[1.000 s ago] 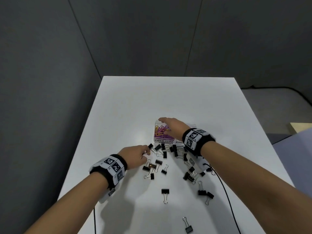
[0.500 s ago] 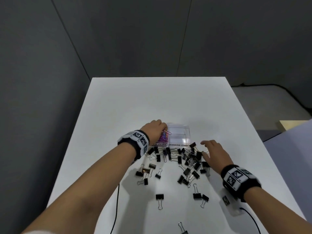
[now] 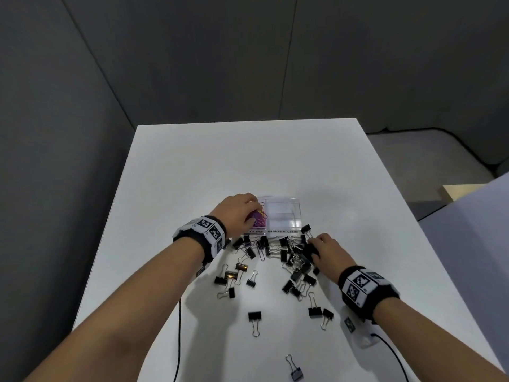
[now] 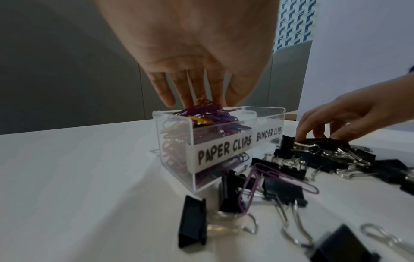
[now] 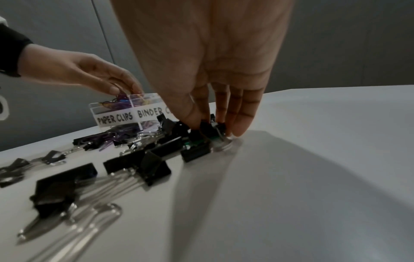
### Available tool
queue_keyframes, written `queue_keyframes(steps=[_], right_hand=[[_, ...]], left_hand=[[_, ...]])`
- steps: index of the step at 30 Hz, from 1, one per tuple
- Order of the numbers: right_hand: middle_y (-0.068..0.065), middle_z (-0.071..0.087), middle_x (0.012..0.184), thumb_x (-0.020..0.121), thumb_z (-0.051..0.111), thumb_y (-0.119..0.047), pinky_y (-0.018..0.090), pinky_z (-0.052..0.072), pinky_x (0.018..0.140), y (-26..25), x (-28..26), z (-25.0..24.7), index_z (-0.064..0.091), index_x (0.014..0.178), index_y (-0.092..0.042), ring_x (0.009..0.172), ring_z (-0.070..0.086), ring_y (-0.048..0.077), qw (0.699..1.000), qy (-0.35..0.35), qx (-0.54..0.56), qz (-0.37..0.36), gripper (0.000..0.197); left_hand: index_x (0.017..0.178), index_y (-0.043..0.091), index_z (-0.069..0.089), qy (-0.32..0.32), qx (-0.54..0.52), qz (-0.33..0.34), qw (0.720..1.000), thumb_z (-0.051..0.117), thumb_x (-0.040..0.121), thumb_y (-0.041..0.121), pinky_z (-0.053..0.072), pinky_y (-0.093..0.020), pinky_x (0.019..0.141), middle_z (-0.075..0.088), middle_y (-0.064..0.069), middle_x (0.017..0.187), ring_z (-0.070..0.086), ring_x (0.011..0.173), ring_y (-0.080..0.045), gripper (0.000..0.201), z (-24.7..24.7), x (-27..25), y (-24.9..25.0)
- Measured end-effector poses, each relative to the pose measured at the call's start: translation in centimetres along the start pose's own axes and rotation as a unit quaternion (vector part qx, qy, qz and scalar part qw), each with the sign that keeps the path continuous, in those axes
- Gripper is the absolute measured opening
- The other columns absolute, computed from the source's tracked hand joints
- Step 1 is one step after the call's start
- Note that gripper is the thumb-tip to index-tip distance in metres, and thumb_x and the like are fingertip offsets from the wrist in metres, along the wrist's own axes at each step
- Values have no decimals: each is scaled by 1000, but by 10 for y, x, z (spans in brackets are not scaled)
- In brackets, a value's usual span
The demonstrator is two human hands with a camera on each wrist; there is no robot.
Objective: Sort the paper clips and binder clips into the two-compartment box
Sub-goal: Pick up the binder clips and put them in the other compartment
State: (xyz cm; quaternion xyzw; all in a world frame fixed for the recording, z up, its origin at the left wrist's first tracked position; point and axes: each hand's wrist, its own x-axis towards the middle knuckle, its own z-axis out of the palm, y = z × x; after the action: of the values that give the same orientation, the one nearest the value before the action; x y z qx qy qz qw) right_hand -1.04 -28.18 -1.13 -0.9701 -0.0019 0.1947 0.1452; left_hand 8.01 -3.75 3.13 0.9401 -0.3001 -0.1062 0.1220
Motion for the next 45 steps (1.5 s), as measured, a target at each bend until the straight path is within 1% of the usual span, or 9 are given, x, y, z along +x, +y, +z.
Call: queue_keyframes(steps=[3, 7, 11, 16, 21, 23, 29, 37, 45], right_hand=[[8, 43, 137, 94, 45, -20, 34, 47, 96, 0, -2, -1, 40, 136, -17, 122, 45, 24, 1000, 17, -4, -6, 43], [5, 39, 142, 92, 49, -31, 33, 44, 98, 2, -7, -2, 35, 140, -21, 126, 41, 23, 1000, 3, -30, -6, 51], [4, 39, 141, 91, 52, -29, 34, 44, 99, -4, -9, 2, 36, 139, -21, 126, 39, 23, 999, -6, -36, -6, 51], [9, 39, 137, 91, 54, -18, 37, 45, 99, -18, -5, 10, 41, 134, -15, 124, 39, 28, 1000, -19, -11, 1, 45], [11, 41, 124, 83, 62, -17, 38, 47, 93, -22, 3, 8, 47, 119, -13, 110, 48, 29, 998, -48, 38, 25, 39], [10, 42, 118, 81, 65, -16, 37, 48, 89, -22, 6, 6, 47, 110, -14, 102, 51, 28, 996, -57, 60, 36, 34], [4, 40, 97, 78, 64, -15, 30, 38, 73, -22, 11, 5, 34, 74, -24, 86, 44, 22, 995, -79, 54, 35, 32], [8, 51, 112, 81, 65, -14, 36, 46, 83, -24, 12, 2, 46, 108, -15, 101, 55, 29, 993, -100, 58, 35, 33], [10, 47, 98, 81, 62, -6, 33, 41, 72, -25, 11, -1, 39, 89, -13, 83, 48, 22, 993, -104, 52, 16, 25]], left_hand=[[119, 10, 59, 57, 19, 38, 997, 53, 87, 16, 48, -37, 87, 58, -10, 119, 56, 103, -28, 32, 2, -15, 7], [101, 6, 65, -44, 112, 116, 986, 57, 85, 10, 51, -36, 71, 63, -11, 101, 60, 91, -28, 19, 23, -36, 25], [106, 6, 64, -68, 156, 17, 985, 60, 84, 17, 50, -35, 65, 63, -11, 104, 62, 94, -30, 25, 37, -41, 19], [62, 20, 70, -73, 134, -55, 987, 89, 31, 20, 38, -18, 33, 64, 3, 63, 64, 54, -17, 37, 55, -34, 13], [118, 7, 57, -64, 95, -72, 991, 54, 84, 4, 48, -38, 73, 58, -14, 115, 56, 108, -32, 35, 52, -42, 25], [128, 9, 47, -69, 95, -80, 990, 43, 90, 6, 44, -37, 83, 53, -11, 124, 52, 113, -29, 38, 53, -42, 26], [131, 9, 39, -66, 16, -63, 996, 44, 87, -3, 45, -37, 78, 46, -13, 125, 52, 103, -30, 46, 51, -41, 38], [117, 8, 48, -99, 59, -54, 992, 49, 85, 17, 42, -36, 87, 51, -10, 123, 51, 109, -28, 33, 60, -37, 40], [126, 2, 47, -117, 116, -65, 984, 40, 96, 10, 43, -40, 92, 44, -15, 133, 51, 113, -32, 32, 67, -33, 50]])
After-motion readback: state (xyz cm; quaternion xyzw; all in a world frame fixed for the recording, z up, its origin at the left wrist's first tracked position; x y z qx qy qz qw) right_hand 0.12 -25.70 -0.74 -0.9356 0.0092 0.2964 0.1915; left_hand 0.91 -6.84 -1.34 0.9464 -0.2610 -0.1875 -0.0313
